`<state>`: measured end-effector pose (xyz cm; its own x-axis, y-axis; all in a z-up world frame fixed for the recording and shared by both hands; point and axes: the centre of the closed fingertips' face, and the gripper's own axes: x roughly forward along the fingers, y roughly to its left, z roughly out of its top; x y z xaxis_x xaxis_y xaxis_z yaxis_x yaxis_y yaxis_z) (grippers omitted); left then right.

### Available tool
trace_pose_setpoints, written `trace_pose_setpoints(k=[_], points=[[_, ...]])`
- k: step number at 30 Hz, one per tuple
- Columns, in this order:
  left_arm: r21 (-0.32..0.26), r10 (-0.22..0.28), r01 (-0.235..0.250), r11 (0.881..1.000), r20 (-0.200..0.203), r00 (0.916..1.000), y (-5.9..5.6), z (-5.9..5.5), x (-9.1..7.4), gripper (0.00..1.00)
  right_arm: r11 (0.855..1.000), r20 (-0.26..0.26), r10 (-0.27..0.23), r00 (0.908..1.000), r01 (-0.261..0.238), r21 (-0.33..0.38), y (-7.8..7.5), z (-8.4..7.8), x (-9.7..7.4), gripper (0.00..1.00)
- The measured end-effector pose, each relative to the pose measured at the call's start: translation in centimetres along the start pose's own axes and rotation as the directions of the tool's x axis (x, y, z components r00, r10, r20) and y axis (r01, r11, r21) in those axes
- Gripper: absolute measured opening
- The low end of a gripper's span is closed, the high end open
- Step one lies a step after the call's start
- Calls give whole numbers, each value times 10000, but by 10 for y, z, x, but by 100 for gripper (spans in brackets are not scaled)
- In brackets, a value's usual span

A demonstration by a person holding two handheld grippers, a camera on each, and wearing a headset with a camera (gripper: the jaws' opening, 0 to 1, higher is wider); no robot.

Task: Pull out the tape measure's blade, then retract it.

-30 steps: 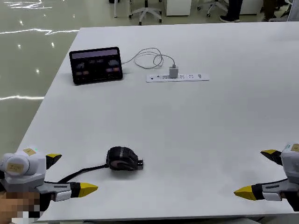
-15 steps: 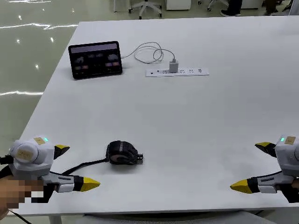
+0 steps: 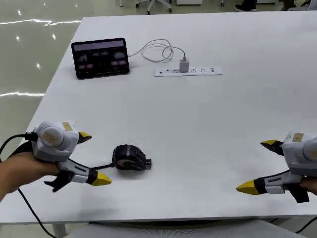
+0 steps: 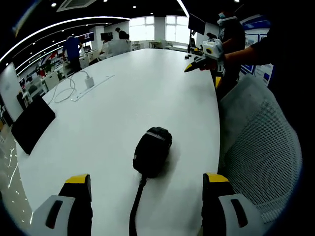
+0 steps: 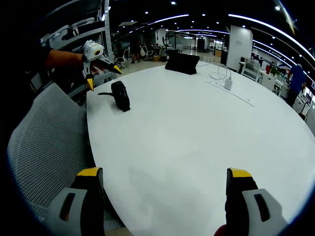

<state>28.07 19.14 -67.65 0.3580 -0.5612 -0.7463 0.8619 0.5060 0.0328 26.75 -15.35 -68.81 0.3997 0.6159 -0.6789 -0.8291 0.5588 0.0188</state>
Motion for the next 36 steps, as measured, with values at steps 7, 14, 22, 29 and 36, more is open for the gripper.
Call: trace_pose_setpoints(k=[7, 14, 22, 29, 36], points=[[689, -444, 466, 9965, -328, 9985, -3, 11, 12, 80, 9992, 83, 263, 9996, -260, -306, 3, 9, 7, 98], [1182, -647, 715, 9904, -608, 9961, -4, 16, 24, 76, 9969, 63, 576, 9983, -571, -543, 9, 14, 14, 97], [1543, -904, 1043, 9825, -944, 9914, -6, 20, 33, 72, 9945, -20, 744, 9972, -744, -737, 10, 19, 22, 96], [1764, -1151, 1364, 9748, -1259, 9853, -9, 22, 40, 69, 9910, -83, 935, 9956, -939, -958, 10, 27, 29, 95], [2064, -1375, 1746, 9628, -1823, 9736, -9, 19, 48, 60, 9841, -127, 1125, 9936, -1132, -1367, 11, 34, 39, 97]])
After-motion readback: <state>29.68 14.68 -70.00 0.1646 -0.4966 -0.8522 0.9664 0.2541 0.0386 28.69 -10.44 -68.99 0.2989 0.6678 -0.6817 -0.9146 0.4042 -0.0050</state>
